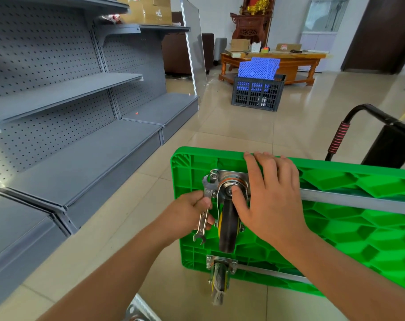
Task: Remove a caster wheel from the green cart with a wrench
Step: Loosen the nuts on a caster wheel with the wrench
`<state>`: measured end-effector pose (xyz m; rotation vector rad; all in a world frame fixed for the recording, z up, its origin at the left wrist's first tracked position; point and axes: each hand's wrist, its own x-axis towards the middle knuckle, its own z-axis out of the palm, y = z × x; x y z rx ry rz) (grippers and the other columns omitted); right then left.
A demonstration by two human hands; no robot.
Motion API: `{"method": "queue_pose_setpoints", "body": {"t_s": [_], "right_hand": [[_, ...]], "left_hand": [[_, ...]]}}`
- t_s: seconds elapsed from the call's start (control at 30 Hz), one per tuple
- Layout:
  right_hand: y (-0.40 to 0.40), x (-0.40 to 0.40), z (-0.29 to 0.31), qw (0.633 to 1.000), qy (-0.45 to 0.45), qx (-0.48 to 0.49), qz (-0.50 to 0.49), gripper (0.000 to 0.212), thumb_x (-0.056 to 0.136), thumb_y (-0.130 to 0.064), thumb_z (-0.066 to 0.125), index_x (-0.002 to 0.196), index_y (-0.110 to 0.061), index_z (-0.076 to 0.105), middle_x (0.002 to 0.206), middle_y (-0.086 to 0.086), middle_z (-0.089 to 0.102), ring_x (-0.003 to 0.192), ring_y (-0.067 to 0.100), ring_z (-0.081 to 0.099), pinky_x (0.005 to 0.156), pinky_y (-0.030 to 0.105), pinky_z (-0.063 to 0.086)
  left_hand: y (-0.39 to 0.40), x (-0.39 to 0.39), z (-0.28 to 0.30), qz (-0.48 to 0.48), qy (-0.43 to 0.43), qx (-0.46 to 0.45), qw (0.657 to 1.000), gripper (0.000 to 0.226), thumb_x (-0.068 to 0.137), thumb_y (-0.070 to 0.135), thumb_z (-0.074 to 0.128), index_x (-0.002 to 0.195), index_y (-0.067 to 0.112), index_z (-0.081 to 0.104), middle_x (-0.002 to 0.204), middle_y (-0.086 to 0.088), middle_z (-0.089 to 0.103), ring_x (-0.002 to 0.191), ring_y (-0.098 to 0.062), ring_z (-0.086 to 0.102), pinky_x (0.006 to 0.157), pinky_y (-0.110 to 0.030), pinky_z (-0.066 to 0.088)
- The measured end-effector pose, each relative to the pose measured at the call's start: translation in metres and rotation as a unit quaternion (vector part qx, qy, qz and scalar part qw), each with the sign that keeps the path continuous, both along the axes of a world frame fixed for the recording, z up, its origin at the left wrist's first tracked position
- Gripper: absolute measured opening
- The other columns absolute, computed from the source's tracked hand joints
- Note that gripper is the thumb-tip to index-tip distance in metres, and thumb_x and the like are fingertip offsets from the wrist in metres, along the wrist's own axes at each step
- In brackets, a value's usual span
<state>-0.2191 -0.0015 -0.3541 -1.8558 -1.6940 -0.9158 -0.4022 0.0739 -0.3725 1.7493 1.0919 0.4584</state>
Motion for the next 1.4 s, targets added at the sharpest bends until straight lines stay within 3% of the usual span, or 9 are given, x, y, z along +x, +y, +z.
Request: {"method": "queue_pose_setpoints", "body": {"t_s": [0.07, 0.27, 0.4, 0.6, 0.8, 1.0, 1.17, 1.3, 1.4], "right_hand": [[0.0, 0.0, 0.0, 1.0, -0.001, -0.002, -0.002, 0.064, 0.094, -0.046, 0.054, 0.141, -0.002, 0.052, 0.132, 0.017, 0.054, 0.121, 0.038, 0.047, 0.111, 0.055, 0.033], [-0.001, 0.0, 0.001, 1.0, 0.0, -0.005, -0.003, 0.066, 0.092, -0.046, 0.056, 0.142, -0.003, 0.051, 0.133, 0.017, 0.054, 0.122, 0.037, 0.045, 0.112, 0.055, 0.033], [-0.001, 0.0, 0.001, 1.0, -0.002, -0.011, -0.004, 0.066, 0.093, -0.047, 0.053, 0.143, -0.003, 0.051, 0.134, 0.017, 0.054, 0.123, 0.037, 0.046, 0.112, 0.054, 0.032], [-0.001, 0.0, 0.0, 1.0, 0.0, -0.001, 0.001, 0.065, 0.093, -0.045, 0.054, 0.141, -0.002, 0.052, 0.132, 0.017, 0.055, 0.122, 0.038, 0.048, 0.112, 0.054, 0.033], [-0.001, 0.001, 0.0, 1.0, 0.001, 0.004, 0.005, 0.063, 0.094, -0.044, 0.053, 0.141, -0.002, 0.052, 0.132, 0.017, 0.056, 0.122, 0.039, 0.049, 0.111, 0.055, 0.033], [0.0, 0.001, -0.001, 1.0, -0.003, 0.006, 0.004, 0.063, 0.094, -0.045, 0.052, 0.141, -0.002, 0.052, 0.132, 0.017, 0.056, 0.121, 0.039, 0.048, 0.111, 0.054, 0.033], [-0.001, 0.002, -0.001, 1.0, -0.003, 0.007, 0.009, 0.063, 0.094, -0.044, 0.053, 0.141, -0.002, 0.052, 0.131, 0.018, 0.056, 0.121, 0.039, 0.049, 0.112, 0.054, 0.032], [-0.001, 0.001, -0.001, 1.0, 0.0, 0.002, 0.009, 0.064, 0.094, -0.045, 0.053, 0.141, -0.002, 0.052, 0.132, 0.017, 0.055, 0.122, 0.039, 0.049, 0.112, 0.054, 0.031], [-0.001, 0.002, -0.001, 1.0, 0.001, 0.001, 0.01, 0.064, 0.094, -0.045, 0.053, 0.142, -0.002, 0.051, 0.133, 0.017, 0.055, 0.123, 0.038, 0.048, 0.113, 0.054, 0.031]], "left_hand": [[0.006, -0.011, 0.009, -0.024, -0.009, -0.059, 0.998, 0.026, 0.109, 0.023, 0.042, 0.103, 0.006, 0.061, 0.09, -0.015, 0.076, 0.082, -0.027, 0.076, 0.078, -0.033, 0.061], [0.019, -0.036, 0.03, -0.086, -0.011, -0.099, 0.991, 0.023, 0.11, 0.019, 0.041, 0.098, 0.01, 0.059, 0.08, -0.008, 0.067, 0.074, -0.023, 0.068, 0.076, -0.034, 0.055], [0.017, -0.026, 0.031, 0.02, -0.158, -0.093, 0.983, 0.018, 0.1, -0.002, 0.046, 0.09, 0.008, 0.057, 0.063, -0.001, 0.044, 0.055, -0.016, 0.04, 0.057, -0.028, 0.042], [-0.006, 0.016, 0.022, 0.147, -0.222, -0.058, 0.962, 0.007, 0.096, 0.012, 0.063, 0.089, 0.01, 0.063, 0.05, 0.005, 0.034, 0.043, -0.013, 0.031, 0.047, -0.026, 0.029], [-0.001, 0.033, 0.02, 0.217, -0.149, 0.05, 0.963, 0.037, 0.073, 0.055, 0.077, 0.086, 0.024, 0.06, 0.059, 0.007, 0.051, 0.052, -0.018, 0.046, 0.057, -0.035, 0.041], [-0.002, 0.04, 0.023, 0.255, -0.098, 0.105, 0.956, 0.033, 0.08, 0.049, 0.078, 0.079, 0.02, 0.064, 0.06, 0.005, 0.06, 0.056, -0.019, 0.059, 0.063, -0.037, 0.055], [-0.007, 0.041, 0.025, 0.262, -0.096, 0.108, 0.954, 0.047, 0.089, 0.043, 0.068, 0.055, 0.014, 0.053, 0.041, 0.007, 0.042, 0.047, -0.021, 0.047, 0.053, -0.037, 0.048], [-0.003, 0.041, 0.022, 0.267, -0.1, 0.068, 0.956, 0.042, 0.09, 0.037, 0.057, 0.07, 0.002, 0.065, 0.043, 0.007, 0.04, 0.047, -0.021, 0.042, 0.053, -0.041, 0.043], [0.0, 0.038, 0.02, 0.279, -0.127, 0.047, 0.951, 0.041, 0.086, 0.047, 0.054, 0.068, 0.01, 0.062, 0.047, 0.007, 0.045, 0.048, -0.022, 0.044, 0.058, -0.038, 0.042]]}}
